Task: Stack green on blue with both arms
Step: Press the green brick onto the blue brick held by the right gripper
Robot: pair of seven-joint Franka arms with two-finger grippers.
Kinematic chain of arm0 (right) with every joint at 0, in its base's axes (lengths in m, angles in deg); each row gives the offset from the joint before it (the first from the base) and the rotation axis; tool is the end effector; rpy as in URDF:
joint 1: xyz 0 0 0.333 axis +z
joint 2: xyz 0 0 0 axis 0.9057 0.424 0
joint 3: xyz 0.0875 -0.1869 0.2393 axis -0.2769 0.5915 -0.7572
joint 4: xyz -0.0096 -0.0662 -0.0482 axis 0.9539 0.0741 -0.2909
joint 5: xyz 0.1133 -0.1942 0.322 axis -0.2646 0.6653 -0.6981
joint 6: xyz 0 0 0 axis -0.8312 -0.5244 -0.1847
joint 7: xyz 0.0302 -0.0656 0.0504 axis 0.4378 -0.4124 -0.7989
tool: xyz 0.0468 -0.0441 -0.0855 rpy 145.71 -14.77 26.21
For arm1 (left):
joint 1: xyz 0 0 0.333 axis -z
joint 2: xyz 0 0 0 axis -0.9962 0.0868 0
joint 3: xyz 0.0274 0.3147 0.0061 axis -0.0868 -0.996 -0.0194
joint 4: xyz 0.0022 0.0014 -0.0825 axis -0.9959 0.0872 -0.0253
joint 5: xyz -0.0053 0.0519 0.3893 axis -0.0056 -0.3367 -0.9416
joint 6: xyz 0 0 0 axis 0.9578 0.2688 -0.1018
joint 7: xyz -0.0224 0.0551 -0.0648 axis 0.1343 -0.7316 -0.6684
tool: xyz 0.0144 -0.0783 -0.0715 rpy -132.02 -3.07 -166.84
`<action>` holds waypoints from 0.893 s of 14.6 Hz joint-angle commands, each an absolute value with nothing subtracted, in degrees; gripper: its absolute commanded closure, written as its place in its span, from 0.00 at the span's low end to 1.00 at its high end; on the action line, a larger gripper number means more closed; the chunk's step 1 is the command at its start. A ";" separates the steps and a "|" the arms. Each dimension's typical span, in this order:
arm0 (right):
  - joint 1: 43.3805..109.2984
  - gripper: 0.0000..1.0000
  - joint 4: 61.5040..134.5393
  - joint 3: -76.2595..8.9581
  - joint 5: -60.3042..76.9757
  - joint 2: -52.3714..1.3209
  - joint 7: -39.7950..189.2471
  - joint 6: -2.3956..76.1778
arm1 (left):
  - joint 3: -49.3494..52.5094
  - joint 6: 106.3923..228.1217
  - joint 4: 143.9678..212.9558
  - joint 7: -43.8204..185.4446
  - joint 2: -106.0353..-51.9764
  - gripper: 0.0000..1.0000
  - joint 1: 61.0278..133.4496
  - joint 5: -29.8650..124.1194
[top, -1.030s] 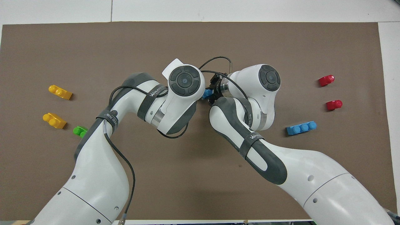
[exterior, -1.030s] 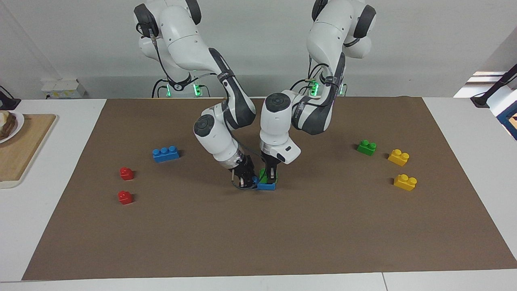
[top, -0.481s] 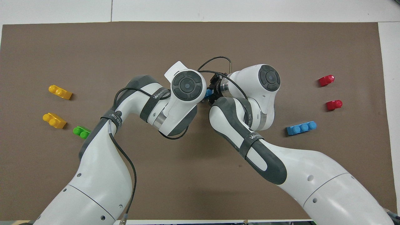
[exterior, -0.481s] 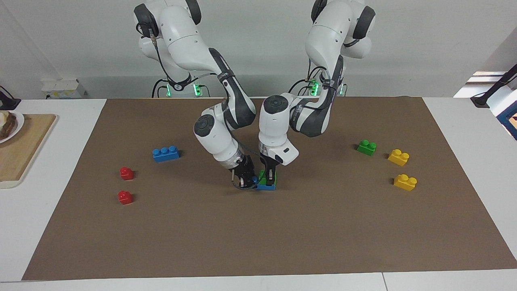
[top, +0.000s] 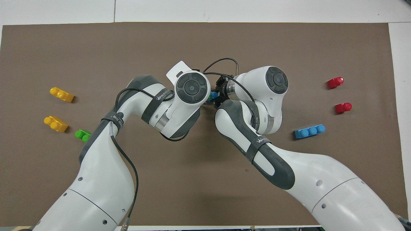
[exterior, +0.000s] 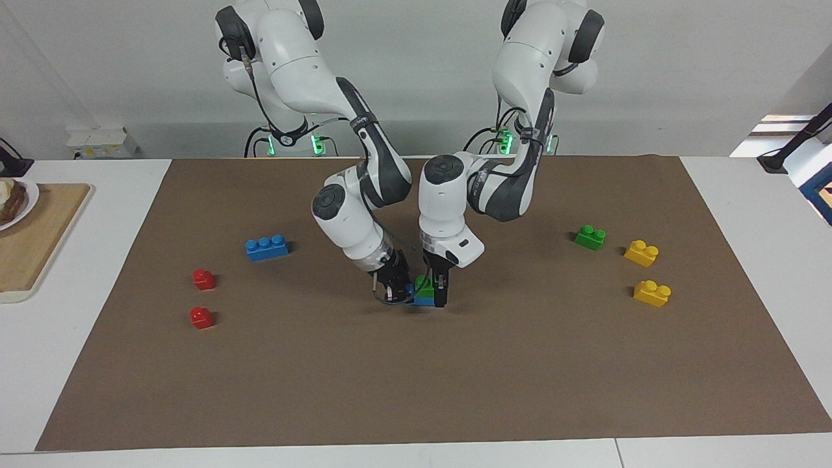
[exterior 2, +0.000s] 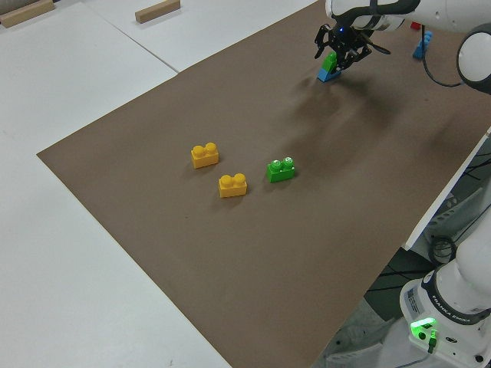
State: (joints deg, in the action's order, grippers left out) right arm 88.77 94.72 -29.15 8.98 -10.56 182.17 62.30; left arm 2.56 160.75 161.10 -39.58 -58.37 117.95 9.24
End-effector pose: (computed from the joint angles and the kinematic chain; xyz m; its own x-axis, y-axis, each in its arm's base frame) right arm 0.6149 0.3007 0.2924 -0.0742 -0.9066 -0.4154 -0.9927 0.1068 -0.0556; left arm 0.5702 -0.4142 0.3373 0.1365 0.9902 0.0305 0.9666 -0.1398 0.2148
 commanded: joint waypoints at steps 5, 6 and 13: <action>88.38 1.00 97.10 -29.00 9.04 -10.54 181.95 63.79 | 2.42 156.58 164.44 -35.31 -66.11 0.00 114.48 8.10; 88.38 1.00 97.10 -29.00 9.04 -10.54 181.95 63.79 | 2.51 156.40 164.97 -34.69 -67.26 0.00 113.25 8.28; 87.94 1.00 97.01 -29.00 8.95 -10.54 181.87 63.96 | 2.51 147.45 165.06 -17.75 -72.98 0.00 105.87 8.46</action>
